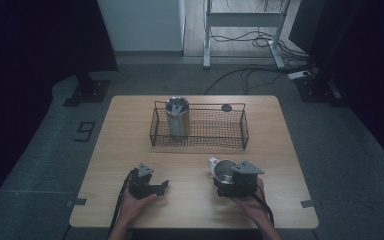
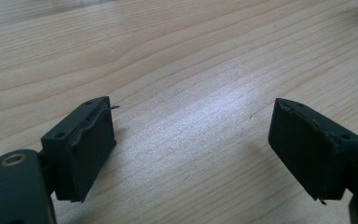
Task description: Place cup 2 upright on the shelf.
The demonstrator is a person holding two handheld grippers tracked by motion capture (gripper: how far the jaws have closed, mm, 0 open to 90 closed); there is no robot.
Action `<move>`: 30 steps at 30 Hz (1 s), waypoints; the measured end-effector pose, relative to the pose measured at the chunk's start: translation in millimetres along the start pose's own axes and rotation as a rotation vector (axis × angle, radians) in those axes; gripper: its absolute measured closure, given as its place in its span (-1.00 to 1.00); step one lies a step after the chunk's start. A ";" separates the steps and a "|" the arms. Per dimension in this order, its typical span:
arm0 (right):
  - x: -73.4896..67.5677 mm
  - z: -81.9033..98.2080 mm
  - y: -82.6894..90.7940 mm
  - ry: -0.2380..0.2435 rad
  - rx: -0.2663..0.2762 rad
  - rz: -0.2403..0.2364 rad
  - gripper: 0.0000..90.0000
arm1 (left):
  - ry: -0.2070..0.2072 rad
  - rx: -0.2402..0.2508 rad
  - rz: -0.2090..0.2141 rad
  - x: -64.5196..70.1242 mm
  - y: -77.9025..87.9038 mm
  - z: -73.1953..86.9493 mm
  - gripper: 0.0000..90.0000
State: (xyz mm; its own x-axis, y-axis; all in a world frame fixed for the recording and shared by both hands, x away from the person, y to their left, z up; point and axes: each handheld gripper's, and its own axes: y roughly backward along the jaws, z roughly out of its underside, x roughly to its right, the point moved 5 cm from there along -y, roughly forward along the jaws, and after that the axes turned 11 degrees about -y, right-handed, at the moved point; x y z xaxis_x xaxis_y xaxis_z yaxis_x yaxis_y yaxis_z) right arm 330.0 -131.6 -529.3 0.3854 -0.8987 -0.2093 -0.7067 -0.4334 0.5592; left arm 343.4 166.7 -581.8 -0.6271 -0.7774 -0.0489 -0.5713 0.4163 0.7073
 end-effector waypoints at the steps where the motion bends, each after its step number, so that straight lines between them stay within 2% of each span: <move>1: -0.7 -0.2 -2.5 0.005 -0.003 -0.001 -1.00 | 0.001 0.001 0.001 0.1 0.1 0.1 -0.68; 3: -2.4 -0.5 -7.2 0.014 -0.009 -0.004 -0.93 | 0.002 0.001 0.003 0.2 0.3 0.2 -0.68; 5: -2.7 -1.0 -11.4 0.028 -0.010 0.021 -0.88 | 0.002 0.002 0.005 0.1 0.4 0.2 -0.68; 19: 0.3 -1.9 -11.4 0.055 -0.025 -0.005 -0.86 | -0.002 0.002 0.005 0.6 1.1 1.1 -0.67; 25: 3.4 -2.6 -8.0 0.020 -0.030 -0.015 -0.86 | -0.009 -0.003 0.000 1.1 0.9 1.0 -0.67; 30: 2.9 -4.3 -2.1 0.011 -0.020 -0.021 -0.86 | -0.025 -0.013 -0.016 2.7 0.0 0.8 -0.67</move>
State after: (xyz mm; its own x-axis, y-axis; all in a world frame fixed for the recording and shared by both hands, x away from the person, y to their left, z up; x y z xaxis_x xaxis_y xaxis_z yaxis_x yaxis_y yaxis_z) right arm 335.2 -133.0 -527.7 0.4064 -0.8887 -0.2124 -0.6863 -0.4504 0.5711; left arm 341.3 165.0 -582.5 -0.6314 -0.7716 -0.0778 -0.5746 0.3981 0.7151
